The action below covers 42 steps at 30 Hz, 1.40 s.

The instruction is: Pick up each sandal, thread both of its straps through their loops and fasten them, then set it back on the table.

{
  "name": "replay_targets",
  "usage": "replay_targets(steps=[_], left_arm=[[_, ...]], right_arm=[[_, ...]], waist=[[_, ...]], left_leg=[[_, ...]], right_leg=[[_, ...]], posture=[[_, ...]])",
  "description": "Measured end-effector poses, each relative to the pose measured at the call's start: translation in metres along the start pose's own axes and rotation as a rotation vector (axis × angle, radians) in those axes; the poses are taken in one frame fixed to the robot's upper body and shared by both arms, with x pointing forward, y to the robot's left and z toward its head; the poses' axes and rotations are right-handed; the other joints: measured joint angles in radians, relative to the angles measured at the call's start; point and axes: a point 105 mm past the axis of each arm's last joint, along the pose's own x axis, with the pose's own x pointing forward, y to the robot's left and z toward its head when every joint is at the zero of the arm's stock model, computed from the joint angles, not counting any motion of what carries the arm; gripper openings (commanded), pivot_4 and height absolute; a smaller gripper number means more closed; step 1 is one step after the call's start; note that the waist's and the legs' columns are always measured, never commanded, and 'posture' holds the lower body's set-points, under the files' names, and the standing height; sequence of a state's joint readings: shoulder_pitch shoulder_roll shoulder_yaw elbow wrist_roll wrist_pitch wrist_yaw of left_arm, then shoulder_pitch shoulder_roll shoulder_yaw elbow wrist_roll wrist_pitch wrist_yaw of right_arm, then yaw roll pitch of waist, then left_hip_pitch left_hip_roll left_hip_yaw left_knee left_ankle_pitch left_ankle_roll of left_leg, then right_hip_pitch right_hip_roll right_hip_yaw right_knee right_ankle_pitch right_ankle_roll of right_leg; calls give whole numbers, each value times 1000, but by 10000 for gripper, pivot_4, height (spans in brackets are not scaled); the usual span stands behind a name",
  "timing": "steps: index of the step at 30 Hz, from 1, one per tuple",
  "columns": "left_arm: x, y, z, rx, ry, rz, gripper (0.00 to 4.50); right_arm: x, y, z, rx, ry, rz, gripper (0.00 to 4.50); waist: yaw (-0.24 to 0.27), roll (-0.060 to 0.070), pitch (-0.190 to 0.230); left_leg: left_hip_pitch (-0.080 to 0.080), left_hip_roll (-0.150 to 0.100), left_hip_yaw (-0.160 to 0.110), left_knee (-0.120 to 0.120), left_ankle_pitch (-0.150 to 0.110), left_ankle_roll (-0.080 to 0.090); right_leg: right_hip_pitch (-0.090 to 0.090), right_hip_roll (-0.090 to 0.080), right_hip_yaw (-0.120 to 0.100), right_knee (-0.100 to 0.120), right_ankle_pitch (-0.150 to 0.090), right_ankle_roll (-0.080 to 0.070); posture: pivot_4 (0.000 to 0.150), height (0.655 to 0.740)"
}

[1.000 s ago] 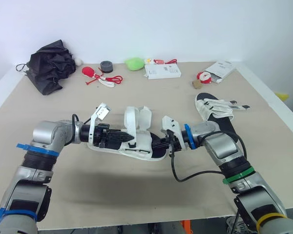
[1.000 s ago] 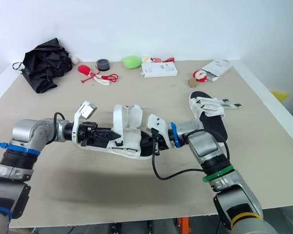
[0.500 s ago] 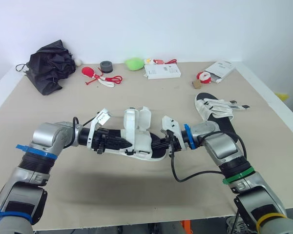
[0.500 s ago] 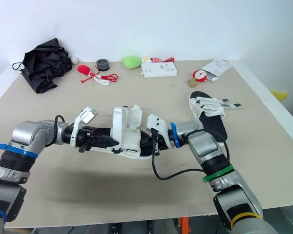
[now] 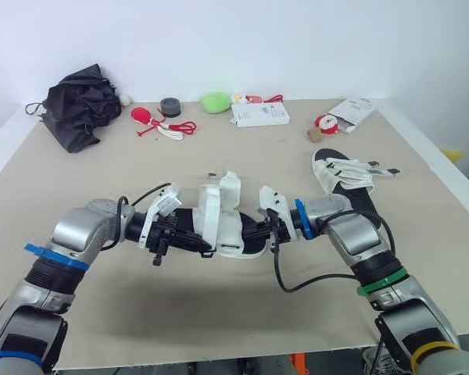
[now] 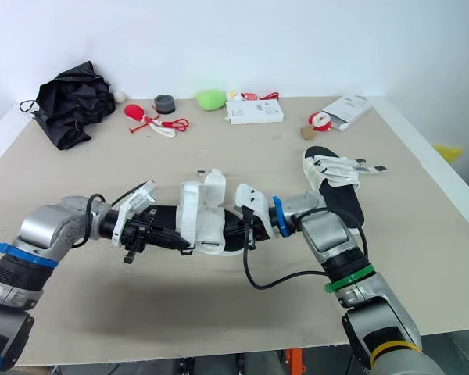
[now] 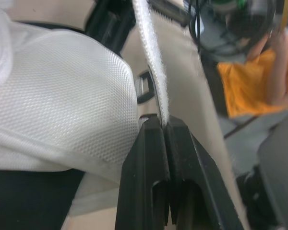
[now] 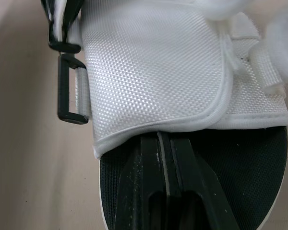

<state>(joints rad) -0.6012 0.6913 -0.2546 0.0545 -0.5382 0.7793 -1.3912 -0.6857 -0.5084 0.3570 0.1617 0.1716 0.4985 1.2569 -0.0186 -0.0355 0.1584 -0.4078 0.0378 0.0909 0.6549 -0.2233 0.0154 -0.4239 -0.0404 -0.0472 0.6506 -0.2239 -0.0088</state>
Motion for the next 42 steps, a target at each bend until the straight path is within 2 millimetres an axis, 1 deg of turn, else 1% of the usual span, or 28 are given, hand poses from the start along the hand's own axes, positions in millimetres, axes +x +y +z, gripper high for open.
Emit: replay_targets(steps=[3,4,5,6,8,9,10,11,13,16,19,20,22,24,27,29,31,34,35,37,39,42], left_arm=[[1,8,0,88,12,42,185],[1,10,0,99,8,52,2818],[3,13,0,101,-4,62,5879],[3,14,1,104,-17,67,9911],[1,16,9,110,-46,87,19443],[1,16,10,109,-49,90,23525],[0,16,12,93,-59,87,26272],[0,13,14,58,-83,73,30638],[-1,6,19,-4,-123,37,30638],[-7,-14,34,-87,-181,-38,30638],[-14,-26,37,-129,-180,-71,30638],[-21,-30,37,-131,-165,-61,30638],[-27,-31,36,-126,-160,-37,30638],[-34,-30,28,-116,-143,2,30638],[-46,-19,10,-66,-112,112,30638],[-49,-14,0,-46,-103,152,30638],[-50,-12,-6,-5,-93,171,30638],[-47,-11,-16,60,-79,183,30638],[-40,-9,-22,89,-85,189,30638],[-29,-8,-28,93,-95,181,30638],[-19,-11,-29,94,-114,169,30638],[-16,-15,-30,105,-109,164,30638]], right_arm=[[0,0,0,2,2,-1,0],[0,-1,-1,4,2,-2,0],[0,-1,-1,6,3,-4,0],[-1,-1,-2,8,4,-7,0],[-1,-3,-2,6,10,-13,0],[-1,-3,-2,6,10,-15,0],[-1,-3,-2,6,10,-14,0],[-1,-3,-2,7,9,-13,0],[-1,-3,-2,7,9,-9,0],[2,-2,0,1,5,1,0],[3,-2,1,-1,1,4,0],[3,-2,1,-2,1,7,0],[3,-2,1,-1,1,7,0],[4,-2,1,-4,1,9,0],[4,-2,1,-3,0,8,0],[4,-3,1,-1,-1,7,0],[4,-3,1,0,-3,7,0],[5,-2,1,-1,-4,8,0],[5,-2,1,0,-4,8,0],[5,-2,1,0,-5,8,0],[5,-2,2,-2,-6,9,0],[5,-2,2,-2,-6,9,0]], waist=[[0,0,0],[1,1,-1],[1,1,-1],[1,0,-1],[1,0,-1],[1,0,-1],[1,0,-1],[1,0,-1],[1,0,-1],[-1,0,-1],[-4,0,-1],[-5,0,-1],[-4,0,-1],[-5,0,-1],[-4,0,-1],[-2,0,-1],[-2,0,-1],[-3,0,-1],[-2,0,-1],[-2,0,-1],[-2,0,-1],[-2,0,-1]], left_leg=[[0,0,0,0,0,0],[1,0,0,0,0,0],[1,0,0,0,0,0],[1,0,0,1,1,1],[1,0,0,1,2,2],[1,0,0,1,2,2],[1,0,0,1,2,2],[1,0,0,1,3,2],[1,0,0,1,3,2],[0,0,0,1,3,2],[0,1,0,0,2,1],[1,1,0,-1,2,1],[1,1,0,-1,2,1],[1,2,0,-1,2,1],[1,2,0,-1,2,0],[1,3,0,-1,3,0],[1,3,1,-1,3,0],[1,4,2,-1,2,-1],[1,4,2,-1,2,-1],[1,5,2,-1,2,-1],[1,5,2,-1,2,-1],[1,5,2,-1,2,-1]], right_leg=[[0,0,0,0,0,0],[1,0,0,0,1,0],[1,0,0,0,1,0],[1,0,0,0,2,1],[2,0,-1,0,3,1],[2,0,-1,0,3,1],[2,0,-1,0,3,1],[1,0,-1,0,4,2],[1,0,-1,0,4,2],[1,0,0,0,3,2],[0,2,0,0,3,1],[0,2,0,0,2,0],[0,2,0,0,2,0],[0,2,0,0,2,0],[0,2,0,0,2,-2],[0,2,-1,0,2,-3],[-1,1,-1,0,0,-6],[-1,2,-1,0,1,-7],[-1,2,-1,0,1,-7],[-1,2,-1,0,1,-7],[-1,2,-1,0,2,-5],[-1,3,-1,0,2,-5]], posture=[[1500,7400],[1500,7400],[1500,7400],[1500,7400],[1500,7400],[1500,7400],[1500,7400],[1500,7400],[1500,7400],[1500,7400],[1500,7400],[1500,7400],[1500,7400],[1500,7400],[1500,7400],[1500,7400],[1500,7400],[1500,7400],[1500,7400],[1500,7400],[1500,7400],[1500,7400]])
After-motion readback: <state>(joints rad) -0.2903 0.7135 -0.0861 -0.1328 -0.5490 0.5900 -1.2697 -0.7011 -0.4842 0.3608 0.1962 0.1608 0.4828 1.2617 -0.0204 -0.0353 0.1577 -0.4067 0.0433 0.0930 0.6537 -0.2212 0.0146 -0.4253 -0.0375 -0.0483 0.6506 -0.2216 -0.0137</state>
